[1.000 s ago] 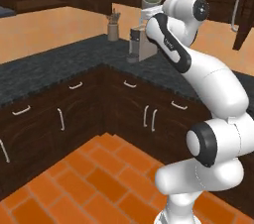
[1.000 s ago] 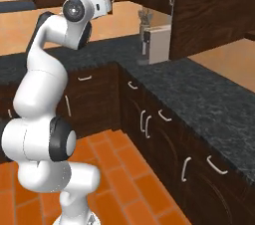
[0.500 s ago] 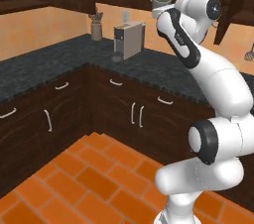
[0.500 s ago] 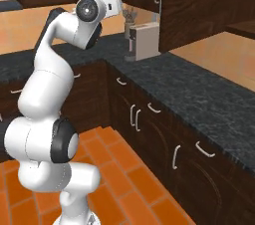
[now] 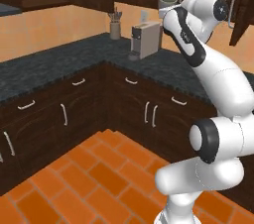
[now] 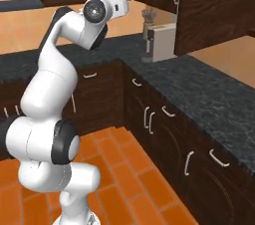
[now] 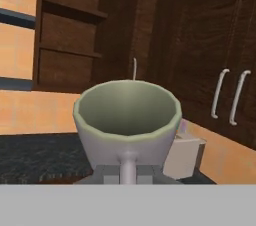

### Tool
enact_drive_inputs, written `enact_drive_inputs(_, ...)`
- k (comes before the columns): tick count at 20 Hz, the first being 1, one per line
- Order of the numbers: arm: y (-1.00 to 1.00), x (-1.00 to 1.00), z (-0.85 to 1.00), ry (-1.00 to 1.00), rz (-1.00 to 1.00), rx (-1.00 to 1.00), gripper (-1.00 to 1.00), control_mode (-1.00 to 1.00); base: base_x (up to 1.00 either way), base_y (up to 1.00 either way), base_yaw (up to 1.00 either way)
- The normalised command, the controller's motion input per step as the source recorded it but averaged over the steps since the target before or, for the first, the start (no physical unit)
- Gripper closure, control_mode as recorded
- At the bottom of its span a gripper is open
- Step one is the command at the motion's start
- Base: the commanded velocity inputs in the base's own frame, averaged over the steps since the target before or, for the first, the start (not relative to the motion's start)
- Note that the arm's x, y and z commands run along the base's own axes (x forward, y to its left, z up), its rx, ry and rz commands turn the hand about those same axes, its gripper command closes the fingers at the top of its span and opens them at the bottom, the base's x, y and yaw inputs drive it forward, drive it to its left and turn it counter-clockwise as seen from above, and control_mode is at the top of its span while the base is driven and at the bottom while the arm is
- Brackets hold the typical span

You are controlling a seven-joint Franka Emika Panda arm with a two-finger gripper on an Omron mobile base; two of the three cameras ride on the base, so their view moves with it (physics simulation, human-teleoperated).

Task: Gather all objects into one cabinet and sort the glasses and bowls to opposite sides.

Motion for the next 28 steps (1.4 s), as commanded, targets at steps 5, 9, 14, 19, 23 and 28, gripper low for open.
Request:
enact_drive_inputs(5, 0.00, 0.00, 0.00, 0.00, 0.00, 0.00, 1.00, 1.00, -0.39, 0.10, 0.33)
enact_drive_inputs(9, 0.00, 0.00, 0.00, 0.00, 0.00, 0.00, 1.00, 1.00, 0.00, -0.07, 0.05)
enact_drive_inputs(14, 0.00, 0.00, 0.00, 0.00, 0.00, 0.00, 1.00, 1.00, -0.74, -0.57, 0.16)
enact_drive_inputs(19, 0.00, 0.00, 0.00, 0.00, 0.00, 0.00, 1.00, 1.00, -0.54, -0.69, 0.33)
enact_drive_inputs(23, 0.00, 0.00, 0.00, 0.00, 0.00, 0.00, 1.00, 1.00, -0.54, -0.55, 0.30)
enact_drive_inputs(28, 0.00, 0.00, 0.00, 0.00, 0.00, 0.00, 1.00, 1.00, -0.62, -0.59, -0.09)
